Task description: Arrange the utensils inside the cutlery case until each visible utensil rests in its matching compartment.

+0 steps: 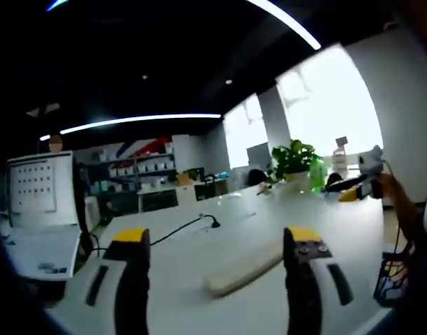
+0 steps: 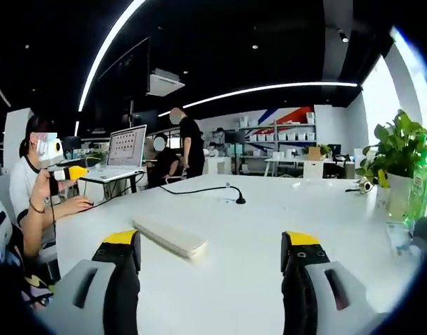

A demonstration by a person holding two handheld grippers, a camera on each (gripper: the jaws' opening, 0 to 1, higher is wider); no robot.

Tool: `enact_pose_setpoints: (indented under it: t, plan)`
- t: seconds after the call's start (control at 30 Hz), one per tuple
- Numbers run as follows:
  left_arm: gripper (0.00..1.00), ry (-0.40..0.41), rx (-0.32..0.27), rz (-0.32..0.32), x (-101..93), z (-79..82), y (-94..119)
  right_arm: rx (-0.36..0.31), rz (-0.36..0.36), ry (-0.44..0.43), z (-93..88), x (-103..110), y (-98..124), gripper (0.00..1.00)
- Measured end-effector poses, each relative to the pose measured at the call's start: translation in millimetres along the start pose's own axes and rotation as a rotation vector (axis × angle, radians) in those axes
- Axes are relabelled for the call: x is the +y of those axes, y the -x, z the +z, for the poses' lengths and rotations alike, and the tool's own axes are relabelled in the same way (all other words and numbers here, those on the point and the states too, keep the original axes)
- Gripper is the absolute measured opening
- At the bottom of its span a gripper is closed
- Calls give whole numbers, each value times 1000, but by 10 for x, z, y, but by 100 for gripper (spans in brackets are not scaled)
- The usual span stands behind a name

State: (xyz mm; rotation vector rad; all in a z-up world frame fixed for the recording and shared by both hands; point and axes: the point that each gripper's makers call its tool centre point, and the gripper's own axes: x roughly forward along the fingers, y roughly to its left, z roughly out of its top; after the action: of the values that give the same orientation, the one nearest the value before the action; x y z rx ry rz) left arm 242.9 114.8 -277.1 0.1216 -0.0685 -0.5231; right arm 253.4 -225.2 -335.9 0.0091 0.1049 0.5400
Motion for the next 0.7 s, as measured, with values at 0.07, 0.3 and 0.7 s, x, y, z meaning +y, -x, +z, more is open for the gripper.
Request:
enact_pose_setpoints:
  t: [0.07, 0.3, 0.7]
  plan:
    - [87, 41, 9, -4, -6, -5, 75, -46, -38, -18, 62, -49, 62, 87]
    - [99, 80, 6, 71, 168, 30, 280, -67, -183, 8, 116, -286, 274, 90]
    - [100, 110, -18, 104, 235, 91, 400, -140, -416, 113, 386, -589, 790, 99]
